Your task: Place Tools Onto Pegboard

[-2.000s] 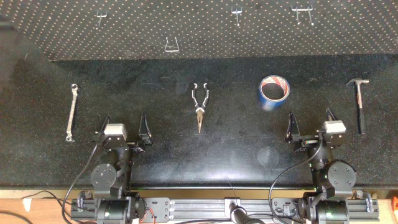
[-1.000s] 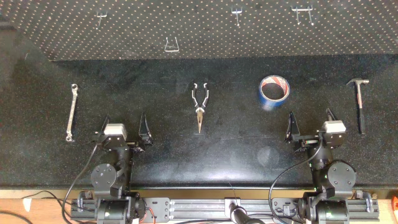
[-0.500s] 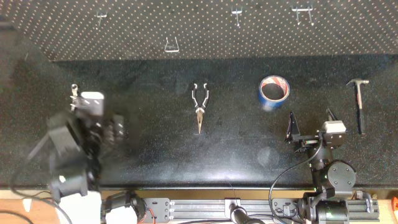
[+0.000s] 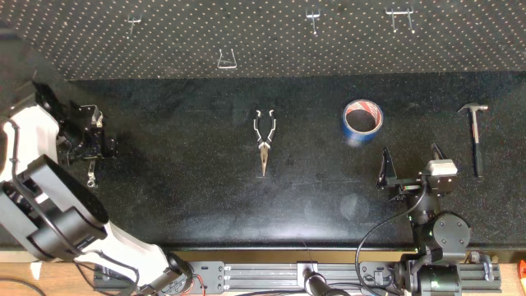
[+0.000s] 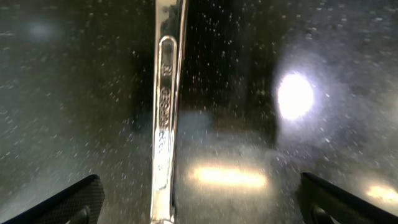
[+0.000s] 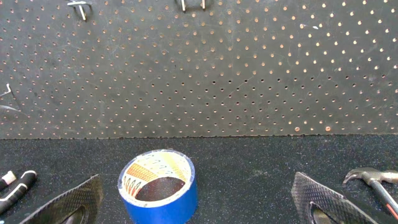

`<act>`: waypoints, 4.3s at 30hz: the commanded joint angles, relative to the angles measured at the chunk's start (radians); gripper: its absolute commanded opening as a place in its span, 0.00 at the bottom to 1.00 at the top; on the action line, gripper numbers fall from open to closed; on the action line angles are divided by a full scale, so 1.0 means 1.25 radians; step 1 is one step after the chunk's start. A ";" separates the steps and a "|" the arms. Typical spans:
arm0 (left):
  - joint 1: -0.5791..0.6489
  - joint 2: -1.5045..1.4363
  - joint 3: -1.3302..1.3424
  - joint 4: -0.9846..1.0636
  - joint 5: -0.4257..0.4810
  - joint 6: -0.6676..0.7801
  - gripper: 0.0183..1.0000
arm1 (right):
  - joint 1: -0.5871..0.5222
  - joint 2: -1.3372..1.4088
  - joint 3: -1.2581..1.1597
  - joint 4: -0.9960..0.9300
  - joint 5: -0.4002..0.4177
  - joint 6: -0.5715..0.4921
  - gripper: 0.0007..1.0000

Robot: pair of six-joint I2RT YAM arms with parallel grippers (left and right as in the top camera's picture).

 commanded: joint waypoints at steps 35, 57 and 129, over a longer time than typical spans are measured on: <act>-0.350 -0.888 -0.521 0.515 0.045 -0.335 0.01 | 0.005 -0.007 -0.002 -0.005 0.007 0.006 1.00; -0.350 -0.615 -0.476 0.728 0.085 -0.335 0.01 | 0.005 -0.007 -0.002 -0.005 0.007 0.007 1.00; -0.348 -0.485 -0.511 0.846 0.081 -0.292 0.01 | 0.005 -0.007 -0.002 -0.005 0.007 0.007 1.00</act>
